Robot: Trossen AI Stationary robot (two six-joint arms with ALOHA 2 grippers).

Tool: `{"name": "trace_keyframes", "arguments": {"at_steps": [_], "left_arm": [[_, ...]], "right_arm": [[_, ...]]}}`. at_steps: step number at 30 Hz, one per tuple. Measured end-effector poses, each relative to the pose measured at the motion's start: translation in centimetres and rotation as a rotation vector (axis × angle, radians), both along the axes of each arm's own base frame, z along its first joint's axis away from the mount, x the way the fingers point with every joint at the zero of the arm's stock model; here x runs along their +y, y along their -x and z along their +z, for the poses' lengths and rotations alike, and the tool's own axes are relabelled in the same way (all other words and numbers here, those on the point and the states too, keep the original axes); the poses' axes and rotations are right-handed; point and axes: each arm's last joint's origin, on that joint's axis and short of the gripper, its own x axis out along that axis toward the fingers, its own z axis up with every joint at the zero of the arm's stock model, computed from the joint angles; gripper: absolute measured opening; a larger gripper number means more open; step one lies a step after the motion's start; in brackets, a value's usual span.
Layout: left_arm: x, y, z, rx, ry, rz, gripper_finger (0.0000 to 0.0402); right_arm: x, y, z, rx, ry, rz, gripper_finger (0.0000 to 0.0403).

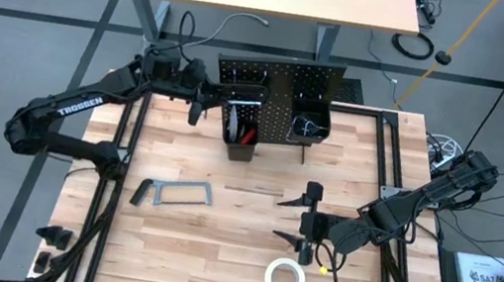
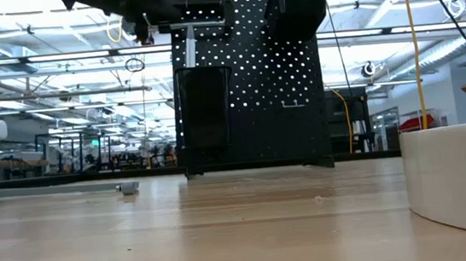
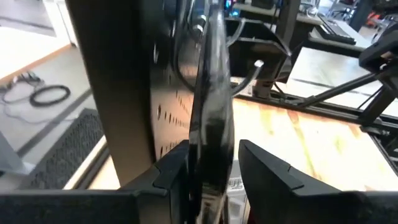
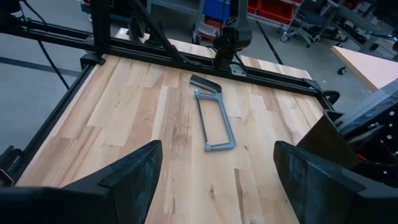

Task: Hang tools onto peg board
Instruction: Hang the clamp on the pegboard

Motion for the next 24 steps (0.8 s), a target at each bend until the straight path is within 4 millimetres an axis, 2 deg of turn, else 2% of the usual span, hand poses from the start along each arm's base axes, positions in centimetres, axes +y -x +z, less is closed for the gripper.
{"name": "trace_keyframes", "arguments": {"at_steps": [10, 20, 24], "left_arm": [[-1.2, 1.9, 1.3, -0.011, -0.034, 0.052, 0.0137], [-1.2, 1.8, 1.0, 0.011, -0.021, 0.061, 0.0136], [-1.0, 1.8, 1.1, 0.005, -0.043, 0.1, 0.0104]], "right_arm": [[0.0, 0.0, 0.0, 0.0, 0.0, 0.0, 0.0302], [0.0, 0.0, 0.0, -0.004, -0.003, -0.006, 0.0302], [0.0, 0.0, 0.0, -0.004, -0.002, -0.007, 0.0302]]}}
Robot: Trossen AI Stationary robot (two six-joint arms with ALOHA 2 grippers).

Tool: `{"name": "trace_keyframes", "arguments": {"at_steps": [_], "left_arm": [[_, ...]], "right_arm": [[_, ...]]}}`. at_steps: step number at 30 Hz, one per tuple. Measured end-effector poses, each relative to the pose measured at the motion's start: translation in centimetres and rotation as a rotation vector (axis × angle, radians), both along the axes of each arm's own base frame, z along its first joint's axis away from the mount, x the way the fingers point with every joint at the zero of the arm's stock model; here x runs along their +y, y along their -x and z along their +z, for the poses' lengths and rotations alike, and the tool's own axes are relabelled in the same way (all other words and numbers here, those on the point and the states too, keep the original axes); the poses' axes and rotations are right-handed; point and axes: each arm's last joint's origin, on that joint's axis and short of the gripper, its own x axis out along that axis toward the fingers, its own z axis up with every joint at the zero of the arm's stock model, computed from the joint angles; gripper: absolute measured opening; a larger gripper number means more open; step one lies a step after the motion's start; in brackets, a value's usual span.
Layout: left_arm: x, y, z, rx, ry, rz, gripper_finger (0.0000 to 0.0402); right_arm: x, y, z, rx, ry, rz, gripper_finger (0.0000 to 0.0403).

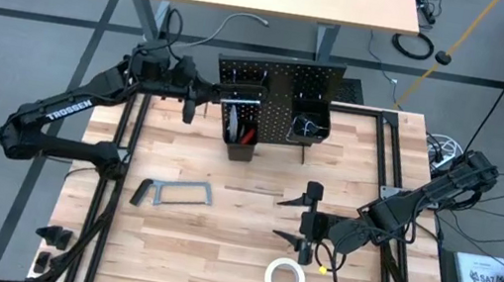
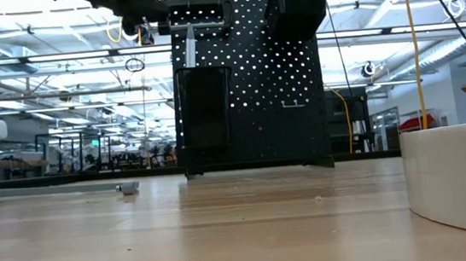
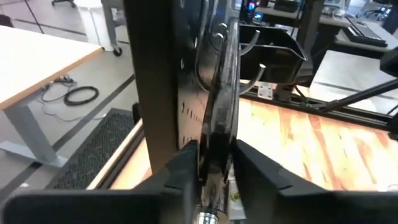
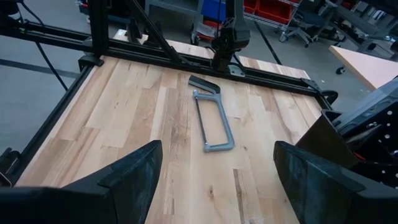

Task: Hang tools onto peg board
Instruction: Hang the clamp on the pegboard

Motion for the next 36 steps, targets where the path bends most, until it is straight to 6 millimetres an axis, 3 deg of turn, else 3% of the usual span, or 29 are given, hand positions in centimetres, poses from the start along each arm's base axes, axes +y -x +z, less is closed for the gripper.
{"name": "trace_keyframes", "arguments": {"at_steps": [4, 25, 36], "left_arm": [[0.1, 0.0, 0.2, -0.013, -0.02, 0.004, 0.0037], [0.1, -0.3, 0.7, -0.069, -0.036, -0.006, 0.0037], [-0.4, -1.7, 0.6, -0.099, -0.023, -0.056, 0.0037]], "right_arm": [[0.0, 0.0, 0.0, 0.001, 0.002, 0.001, 0.0302], [0.0, 0.0, 0.0, 0.001, 0.006, 0.003, 0.0302], [-0.5, -0.3, 0.0, 0.0, 0.001, -0.016, 0.0302]]}}
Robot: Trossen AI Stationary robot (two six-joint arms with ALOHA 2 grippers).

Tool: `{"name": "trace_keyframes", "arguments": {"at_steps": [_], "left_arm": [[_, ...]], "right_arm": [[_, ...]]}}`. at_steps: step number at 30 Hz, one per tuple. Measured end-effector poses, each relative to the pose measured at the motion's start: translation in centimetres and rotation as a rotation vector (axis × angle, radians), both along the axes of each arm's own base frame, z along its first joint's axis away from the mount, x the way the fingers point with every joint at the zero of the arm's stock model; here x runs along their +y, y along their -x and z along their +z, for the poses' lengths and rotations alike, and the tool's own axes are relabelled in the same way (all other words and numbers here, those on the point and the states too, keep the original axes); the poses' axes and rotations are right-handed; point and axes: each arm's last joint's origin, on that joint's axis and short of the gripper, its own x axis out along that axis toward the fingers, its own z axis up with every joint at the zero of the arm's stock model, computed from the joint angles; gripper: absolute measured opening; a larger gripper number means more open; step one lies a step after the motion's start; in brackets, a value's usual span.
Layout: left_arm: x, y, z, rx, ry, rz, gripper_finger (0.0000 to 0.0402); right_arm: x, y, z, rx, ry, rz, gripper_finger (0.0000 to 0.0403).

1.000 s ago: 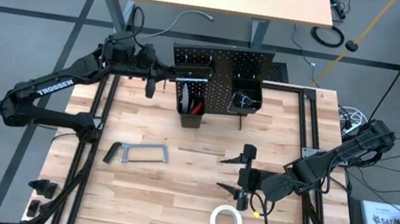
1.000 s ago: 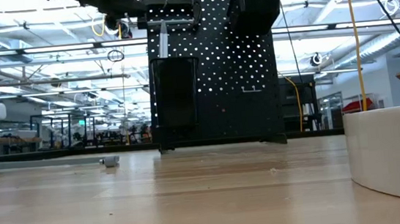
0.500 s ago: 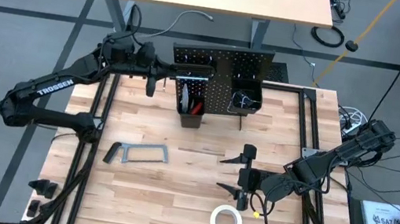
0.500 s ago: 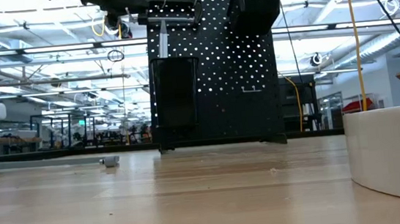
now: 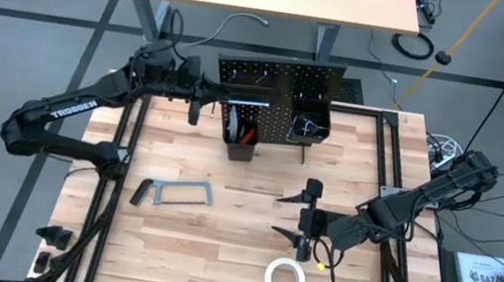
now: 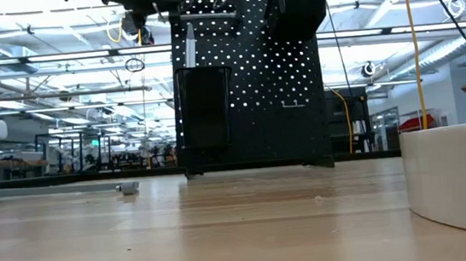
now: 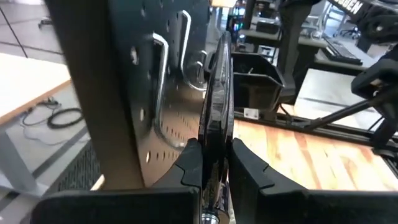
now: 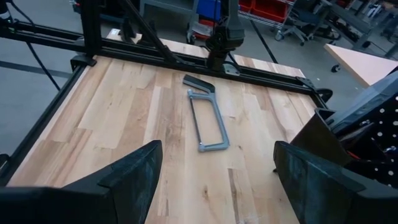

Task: Hang tools onto peg board
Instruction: Hang the clamp on the pegboard

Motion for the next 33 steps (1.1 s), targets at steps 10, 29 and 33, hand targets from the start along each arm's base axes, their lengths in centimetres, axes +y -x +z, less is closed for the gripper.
{"name": "trace_keyframes", "arguments": {"at_steps": [10, 29, 33], "left_arm": [[0.29, -0.92, -0.14, -0.011, -0.035, 0.05, 0.0037], [0.35, -0.72, -0.58, 0.02, 0.065, 0.106, 0.0037], [0.33, -0.66, -0.73, 0.037, 0.066, 0.105, 0.0037]], "right_arm": [[0.02, 0.01, -0.01, 0.002, -0.001, 0.004, 0.0302], [0.01, 0.04, -0.07, 0.007, -0.01, -0.001, 0.0302], [0.02, 0.02, -0.04, 0.003, -0.013, -0.001, 0.0302]]}}
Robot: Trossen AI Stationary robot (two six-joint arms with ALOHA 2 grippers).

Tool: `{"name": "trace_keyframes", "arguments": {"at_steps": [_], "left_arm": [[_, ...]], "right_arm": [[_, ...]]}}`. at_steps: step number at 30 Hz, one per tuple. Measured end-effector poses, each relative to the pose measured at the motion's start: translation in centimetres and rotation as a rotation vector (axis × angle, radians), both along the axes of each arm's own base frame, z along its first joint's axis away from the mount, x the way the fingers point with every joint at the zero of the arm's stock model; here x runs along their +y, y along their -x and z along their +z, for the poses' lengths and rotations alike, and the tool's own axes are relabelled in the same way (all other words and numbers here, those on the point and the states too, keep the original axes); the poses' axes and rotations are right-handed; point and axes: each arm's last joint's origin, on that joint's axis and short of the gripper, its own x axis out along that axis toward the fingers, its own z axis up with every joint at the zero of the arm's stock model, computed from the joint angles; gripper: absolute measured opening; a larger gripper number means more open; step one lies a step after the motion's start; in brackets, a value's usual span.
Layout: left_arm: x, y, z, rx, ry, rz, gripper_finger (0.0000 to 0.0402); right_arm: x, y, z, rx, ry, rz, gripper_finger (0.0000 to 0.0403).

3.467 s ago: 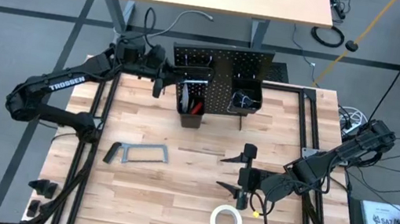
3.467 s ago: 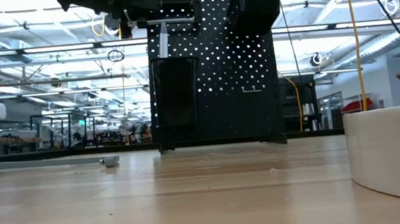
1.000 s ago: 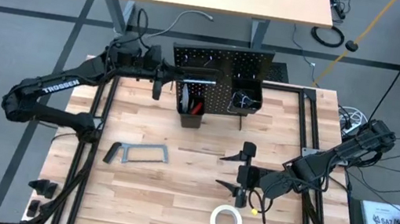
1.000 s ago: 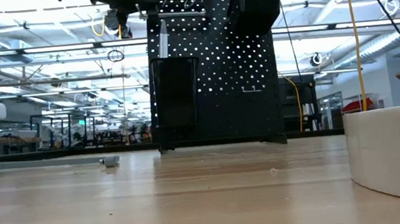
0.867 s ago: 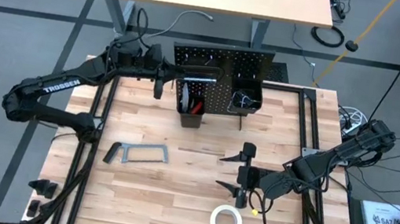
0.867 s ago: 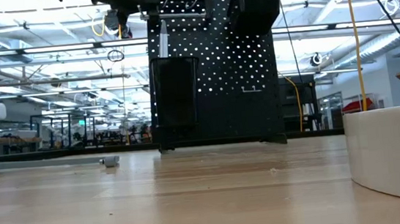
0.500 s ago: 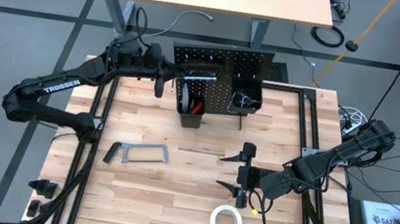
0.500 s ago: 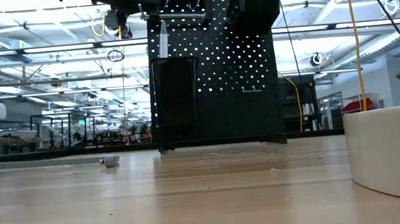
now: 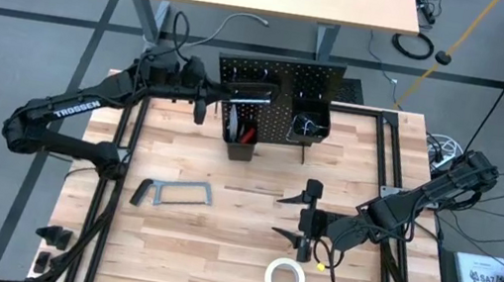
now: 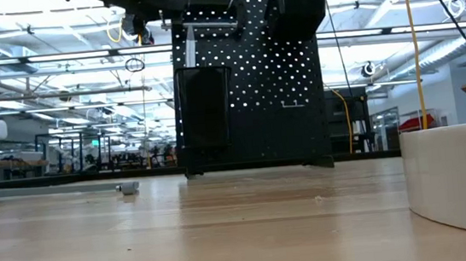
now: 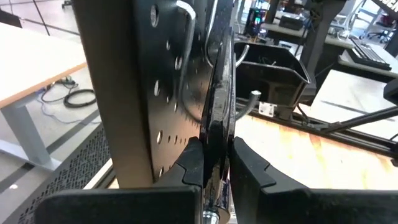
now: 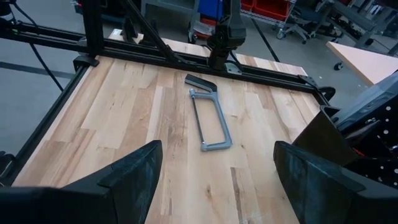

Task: Hang tools onto peg board
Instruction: Hang the clamp on the pegboard

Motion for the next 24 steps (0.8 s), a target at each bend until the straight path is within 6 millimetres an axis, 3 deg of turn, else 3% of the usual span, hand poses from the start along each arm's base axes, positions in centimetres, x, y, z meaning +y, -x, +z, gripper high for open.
{"name": "trace_keyframes", "arguments": {"at_steps": [5, 14, 24], "left_arm": [[-0.04, 0.06, -0.11, 0.013, 0.008, 0.0, 0.0042], [0.02, 0.09, -0.23, 0.026, 0.007, 0.017, 0.0173], [-0.42, 0.77, 0.48, 0.005, -0.038, 0.008, 0.0222]], "right_arm": [[0.0, 0.0, 0.01, -0.001, -0.001, 0.0, 0.0302], [0.01, 0.0, 0.01, -0.002, -0.001, 0.0, 0.0302], [0.09, 0.0, -0.02, 0.006, -0.01, 0.025, 0.0302]]}}
